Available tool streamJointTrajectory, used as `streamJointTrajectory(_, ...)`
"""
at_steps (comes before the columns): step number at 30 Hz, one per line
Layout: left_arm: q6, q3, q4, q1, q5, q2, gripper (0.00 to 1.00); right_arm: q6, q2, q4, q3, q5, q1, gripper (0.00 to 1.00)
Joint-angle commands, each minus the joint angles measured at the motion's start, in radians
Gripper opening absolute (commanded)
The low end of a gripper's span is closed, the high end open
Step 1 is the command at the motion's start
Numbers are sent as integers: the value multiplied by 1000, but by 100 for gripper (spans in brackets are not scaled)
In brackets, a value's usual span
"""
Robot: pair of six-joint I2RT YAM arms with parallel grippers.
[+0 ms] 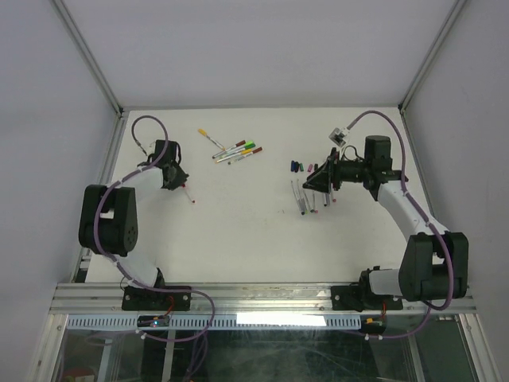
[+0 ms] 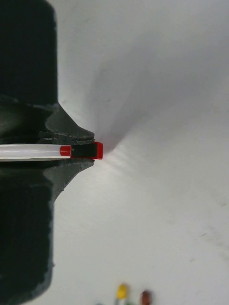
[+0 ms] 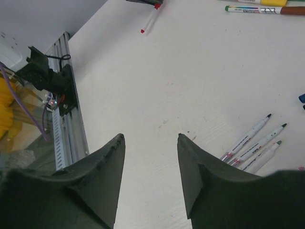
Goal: Open the pen caps
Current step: Pick up the pen from the center of the board.
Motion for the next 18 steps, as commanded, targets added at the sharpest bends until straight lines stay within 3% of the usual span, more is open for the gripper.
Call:
streamJointTrajectory(1, -65, -173, 254, -75, 197, -223, 0, 92, -106, 331, -115, -56, 33, 58)
streamJointTrajectory(3, -93, -254, 340, -131, 218, -303, 0, 150, -115, 466, -179, -94, 46, 67)
streamJointTrajectory(5, -123, -348, 446, -197, 240, -397, 0, 203, -100, 557, -215, -129, 65, 70)
streamJointTrajectory(10, -219, -546, 819, -372, 257, -532, 0, 214, -52, 536, -199, -83, 161, 69)
streamJointTrajectory(18, -186, -677, 1270, -671, -47, -534, 0, 384, 37, 642, -212, 9, 269, 68)
